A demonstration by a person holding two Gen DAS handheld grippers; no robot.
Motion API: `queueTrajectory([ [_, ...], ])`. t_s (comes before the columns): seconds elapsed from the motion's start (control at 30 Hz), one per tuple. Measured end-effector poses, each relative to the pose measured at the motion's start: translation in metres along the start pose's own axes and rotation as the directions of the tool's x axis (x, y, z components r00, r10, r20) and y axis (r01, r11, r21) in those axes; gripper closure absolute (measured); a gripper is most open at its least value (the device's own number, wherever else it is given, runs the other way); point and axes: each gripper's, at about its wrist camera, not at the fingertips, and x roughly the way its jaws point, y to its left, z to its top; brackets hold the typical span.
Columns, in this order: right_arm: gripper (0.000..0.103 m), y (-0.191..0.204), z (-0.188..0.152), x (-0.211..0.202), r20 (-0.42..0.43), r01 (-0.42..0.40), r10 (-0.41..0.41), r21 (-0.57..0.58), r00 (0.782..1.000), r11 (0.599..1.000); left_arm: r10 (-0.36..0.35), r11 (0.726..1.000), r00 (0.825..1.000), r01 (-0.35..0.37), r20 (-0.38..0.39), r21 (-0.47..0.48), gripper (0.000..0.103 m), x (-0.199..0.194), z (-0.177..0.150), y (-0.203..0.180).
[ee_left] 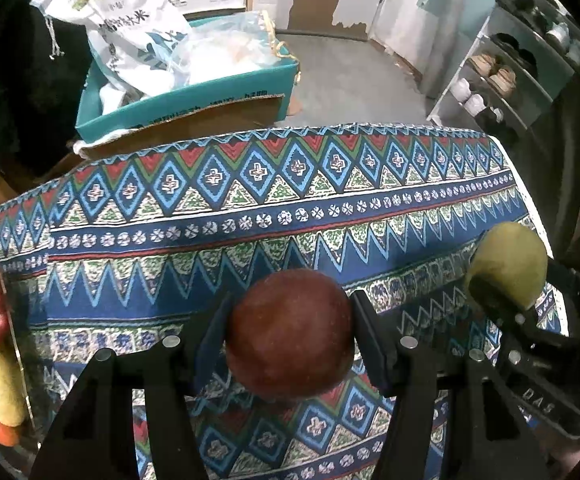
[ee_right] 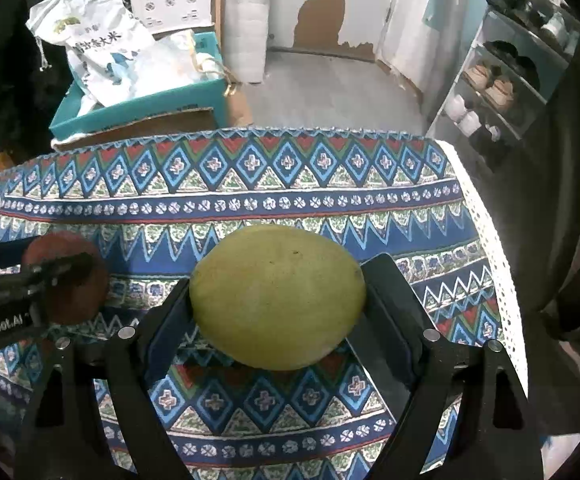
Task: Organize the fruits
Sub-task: 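Carry the yellow apple with the right tool while the left tool carries the red apple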
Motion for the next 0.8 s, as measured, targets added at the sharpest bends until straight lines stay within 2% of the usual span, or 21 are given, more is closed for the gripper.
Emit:
queueTrajectory([
  [0.43, 0.019, 0.009, 0.002, -0.032, 0.051, -0.016, 0.017, -0.014, 0.999, 1.0, 0.022, 1.0, 0.998, -0.023, 0.062, 0.02, 0.041, -0.044, -0.017, 0.007],
  [0.8, 0.019, 0.031, 0.012, -0.068, 0.112, -0.048, 0.053, -0.047, 0.992, 0.998, 0.05, 0.998, 0.986, -0.056, 0.16, 0.036, 0.041, -0.1, -0.027, 0.019],
])
